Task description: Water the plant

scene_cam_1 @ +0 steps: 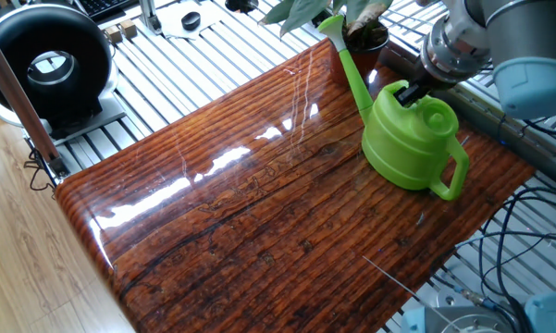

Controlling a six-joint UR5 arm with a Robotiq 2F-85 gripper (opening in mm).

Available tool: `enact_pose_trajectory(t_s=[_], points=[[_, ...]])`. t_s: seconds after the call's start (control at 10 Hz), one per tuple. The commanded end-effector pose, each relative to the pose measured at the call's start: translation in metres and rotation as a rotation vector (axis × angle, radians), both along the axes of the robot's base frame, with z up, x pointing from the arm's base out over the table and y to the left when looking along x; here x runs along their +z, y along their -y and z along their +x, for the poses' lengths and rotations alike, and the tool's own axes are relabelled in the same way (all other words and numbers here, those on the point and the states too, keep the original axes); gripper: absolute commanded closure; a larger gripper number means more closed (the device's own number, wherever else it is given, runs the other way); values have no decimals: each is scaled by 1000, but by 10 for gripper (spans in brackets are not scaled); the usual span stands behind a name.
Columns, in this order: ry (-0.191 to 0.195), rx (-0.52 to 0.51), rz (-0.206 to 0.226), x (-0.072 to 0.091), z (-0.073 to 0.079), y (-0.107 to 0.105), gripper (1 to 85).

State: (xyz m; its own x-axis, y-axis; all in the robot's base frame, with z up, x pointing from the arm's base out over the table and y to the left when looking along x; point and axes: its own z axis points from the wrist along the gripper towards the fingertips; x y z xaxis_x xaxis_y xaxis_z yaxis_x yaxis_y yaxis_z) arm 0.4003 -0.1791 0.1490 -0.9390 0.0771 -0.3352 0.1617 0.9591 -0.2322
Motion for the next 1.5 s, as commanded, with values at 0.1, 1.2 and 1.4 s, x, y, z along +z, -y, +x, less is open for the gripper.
enact_pose_trajectory(t_s=[0.1,1.2,1.4], points=[[-49,-19,55,7,-11,-5,843],[-303,-30,99,31,-70,-13,843],[-324,-19,80,34,-72,-10,843]])
